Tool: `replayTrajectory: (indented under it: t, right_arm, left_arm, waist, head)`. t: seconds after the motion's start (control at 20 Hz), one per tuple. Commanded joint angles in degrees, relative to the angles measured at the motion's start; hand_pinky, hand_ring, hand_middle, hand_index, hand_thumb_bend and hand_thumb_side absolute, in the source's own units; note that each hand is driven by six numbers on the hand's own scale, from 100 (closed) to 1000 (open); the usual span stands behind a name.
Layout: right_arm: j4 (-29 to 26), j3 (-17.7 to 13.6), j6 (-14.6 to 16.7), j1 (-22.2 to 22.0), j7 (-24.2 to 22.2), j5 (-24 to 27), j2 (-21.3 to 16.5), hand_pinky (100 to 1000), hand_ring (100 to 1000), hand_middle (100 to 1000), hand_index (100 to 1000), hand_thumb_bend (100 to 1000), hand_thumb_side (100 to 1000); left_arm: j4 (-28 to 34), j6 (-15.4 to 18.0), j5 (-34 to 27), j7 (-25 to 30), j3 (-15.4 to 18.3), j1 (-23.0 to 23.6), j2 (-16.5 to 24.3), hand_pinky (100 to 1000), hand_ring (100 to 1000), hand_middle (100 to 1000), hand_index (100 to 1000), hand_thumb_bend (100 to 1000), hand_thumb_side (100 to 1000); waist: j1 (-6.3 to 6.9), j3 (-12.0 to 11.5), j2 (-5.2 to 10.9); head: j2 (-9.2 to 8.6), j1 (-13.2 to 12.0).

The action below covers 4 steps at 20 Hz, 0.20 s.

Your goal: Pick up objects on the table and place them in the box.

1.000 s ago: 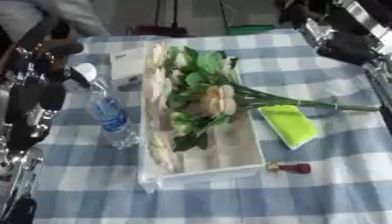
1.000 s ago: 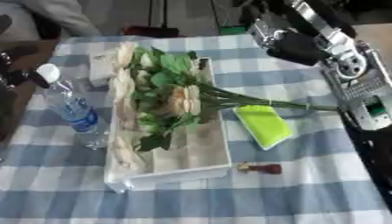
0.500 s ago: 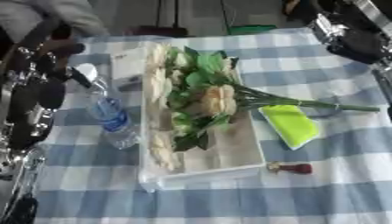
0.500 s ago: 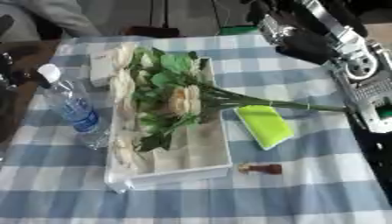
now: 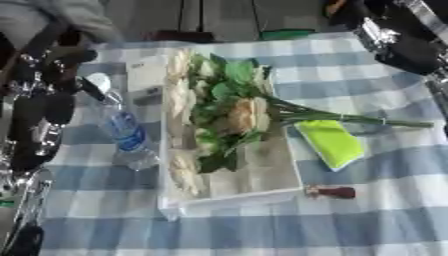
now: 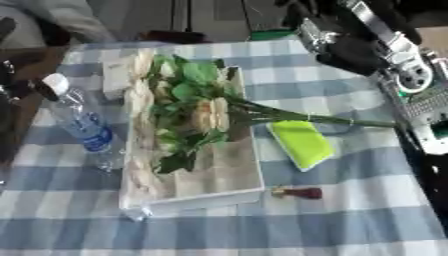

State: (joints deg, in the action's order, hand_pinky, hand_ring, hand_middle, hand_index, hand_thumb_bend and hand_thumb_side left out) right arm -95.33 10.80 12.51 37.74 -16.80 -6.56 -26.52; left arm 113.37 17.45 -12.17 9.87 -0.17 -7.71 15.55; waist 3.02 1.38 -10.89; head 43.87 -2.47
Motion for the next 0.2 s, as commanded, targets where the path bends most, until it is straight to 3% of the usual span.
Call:
replayTrajectory:
  t: [0.05,0.2]
  right_arm:
    - [-1.3,-0.8,-0.1,0.6,0.1,0.4,-1.4,662,623,700,803,100,676]
    - [-1.4,-0.9,-0.2,0.4,0.2,0.4,-1.3,661,622,697,803,100,677]
  left_arm:
    - [1.2,0.0,-0.2,-0.1,0.1,-0.4,0.6,467,806,975,938,521,469]
    - [1.2,0.0,-0.3,-0.1,0.1,-0.3,0.6,466,807,975,937,520,473]
  waist:
    - [-0.25,0.0,1.08]
    - [-0.33,0.1,1.12]
  head:
    - [0.24,0.0]
    - [0.24,-0.1]
